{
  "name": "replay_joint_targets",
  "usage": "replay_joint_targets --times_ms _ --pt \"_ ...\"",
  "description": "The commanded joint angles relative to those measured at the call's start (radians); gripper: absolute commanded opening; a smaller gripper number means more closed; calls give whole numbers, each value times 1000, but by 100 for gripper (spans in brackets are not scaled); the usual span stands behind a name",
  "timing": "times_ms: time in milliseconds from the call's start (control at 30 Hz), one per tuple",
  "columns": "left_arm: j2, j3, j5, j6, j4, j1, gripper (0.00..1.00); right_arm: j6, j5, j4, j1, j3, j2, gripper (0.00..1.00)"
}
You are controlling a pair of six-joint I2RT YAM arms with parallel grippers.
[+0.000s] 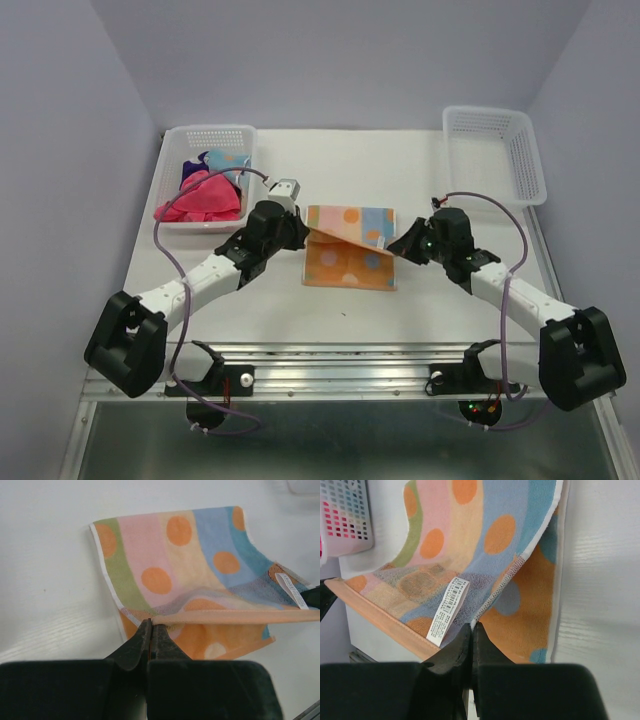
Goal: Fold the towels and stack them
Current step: Fold the towel
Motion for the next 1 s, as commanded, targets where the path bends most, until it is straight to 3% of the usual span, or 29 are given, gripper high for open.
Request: replay_joint_targets --times_ms 0,533,667,700,767,800,867,967 --pt "-40 48 -93 30 -13 15 0 -30 65 -62 -5 24 -30 1" --pt "-54 -156 -50 -76 11 -34 0 -9 -62 -2 -5 -88 42 2" --pt "-48 -172 -10 -90 -1 -42 0 2 -65 -14 -6 -106 39 7" --pt "-45 -176 -7 -111 -10 -50 0 2 -80 -19 -6 -112 35 17" --pt "-43 -181 12 -138 -50 -56 14 -4 -110 -58 -5 -120 19 35" --pt "-58 -191 31 -156 -59 -66 29 -9 -125 -77 -5 -126 9 51" --pt "-91 -198 27 -173 -105 -74 44 -10 -121 -124 -5 -138 -43 62" --pt "-190 -198 12 -214 -153 -91 71 -29 -76 -178 -5 -132 -109 70"
